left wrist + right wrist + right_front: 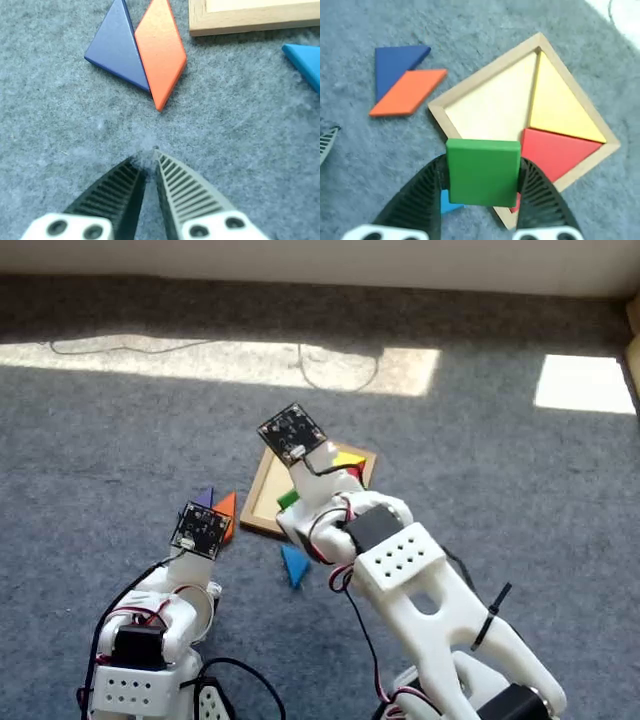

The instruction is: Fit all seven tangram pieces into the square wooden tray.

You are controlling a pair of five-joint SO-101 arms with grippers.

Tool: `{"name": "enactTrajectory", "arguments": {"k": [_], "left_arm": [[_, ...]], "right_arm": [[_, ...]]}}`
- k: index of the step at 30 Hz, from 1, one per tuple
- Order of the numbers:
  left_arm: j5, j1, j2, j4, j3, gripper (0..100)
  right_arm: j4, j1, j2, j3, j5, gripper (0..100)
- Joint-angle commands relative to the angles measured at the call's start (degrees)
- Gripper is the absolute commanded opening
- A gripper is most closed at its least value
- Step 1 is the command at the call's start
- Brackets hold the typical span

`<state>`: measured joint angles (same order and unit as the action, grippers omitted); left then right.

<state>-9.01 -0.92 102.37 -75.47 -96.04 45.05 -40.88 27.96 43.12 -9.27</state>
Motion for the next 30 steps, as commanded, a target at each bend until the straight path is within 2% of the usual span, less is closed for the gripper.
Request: {"name": "enactTrajectory", "arguments": {"k": [1, 5, 12, 24, 30], "left_arm": [[0.53, -0.66, 1.89, -0.09, -1.19, 1], [0.53, -0.66, 1.89, -0.09, -1.19, 1], [0.53, -0.66, 1.89, -0.09, -1.19, 1], [0.53, -0.66, 1.89, -0.09, -1.19, 1], [0.53, -0.66, 1.89, -0.09, -1.19, 1]], "right_arm": [[-5.23, -2.42, -3.91, -3.65, 1.67, 4.0], [-10.86, -2.51, -12.09, -5.32, 1.67, 4.0], [-11.03, -2.24, -23.52, -11.65, 3.60, 4.0], [-10.95, 1.36, -29.05, -14.46, 3.60, 4.8], [-10.95, 1.45, -29.05, -14.11, 3.69, 22.8]]}}
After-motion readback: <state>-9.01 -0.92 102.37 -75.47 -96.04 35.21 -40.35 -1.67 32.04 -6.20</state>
